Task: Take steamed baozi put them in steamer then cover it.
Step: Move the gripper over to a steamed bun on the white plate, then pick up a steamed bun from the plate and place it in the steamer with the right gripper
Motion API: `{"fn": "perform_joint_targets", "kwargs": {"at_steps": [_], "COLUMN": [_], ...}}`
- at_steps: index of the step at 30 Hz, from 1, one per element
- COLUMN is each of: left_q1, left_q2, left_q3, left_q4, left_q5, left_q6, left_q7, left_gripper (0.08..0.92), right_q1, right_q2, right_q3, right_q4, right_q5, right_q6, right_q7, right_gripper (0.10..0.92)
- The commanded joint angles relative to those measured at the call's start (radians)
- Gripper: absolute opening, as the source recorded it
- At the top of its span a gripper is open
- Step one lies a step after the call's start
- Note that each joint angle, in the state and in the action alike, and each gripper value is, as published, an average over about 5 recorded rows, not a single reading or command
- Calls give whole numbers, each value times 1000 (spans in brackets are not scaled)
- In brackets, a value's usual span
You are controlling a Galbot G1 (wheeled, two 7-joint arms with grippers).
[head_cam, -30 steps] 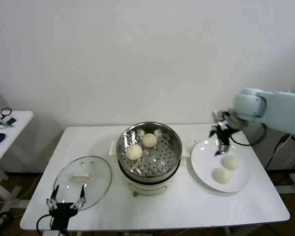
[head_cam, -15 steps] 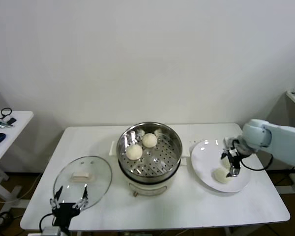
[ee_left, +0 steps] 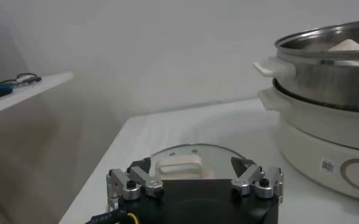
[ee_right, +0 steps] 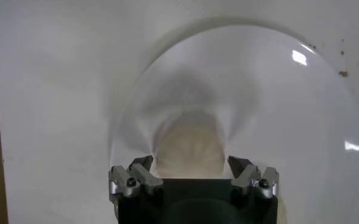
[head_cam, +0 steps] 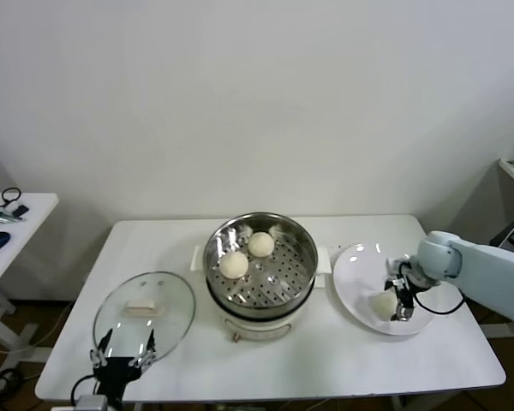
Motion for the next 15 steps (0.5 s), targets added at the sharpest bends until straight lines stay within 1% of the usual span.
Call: {"fn": "perform_joint_targets", "kwargs": {"at_steps": [1, 5, 8, 11, 15], "left_q1": [-3, -2, -2, 1, 5], "left_q2": [-3, -5, -5, -5, -7], "left_q3": [1, 2, 1, 3, 5], "left_q4": [0, -4, -7, -10, -16], "left_q5": [-2, -2, -2, -1, 0], "left_q6": [10, 11, 11, 14, 18], "left_q7": [5, 4, 4, 4, 4], "left_gripper": [823, 823, 823, 823, 823], "right_q1": [-50, 12, 151, 388, 695], "right_q2": [11, 8, 9, 41, 149], "right_q3": [56, 23, -60, -202, -355], "right_q4": [-24, -6, 19, 38, 39], "right_q5": [-24, -21, -19, -8, 14], "right_q6": [-4, 6, 42, 114, 278], "right_q7": [6, -9, -41, -90, -155], "right_gripper": [708, 660, 648, 645, 646]}}
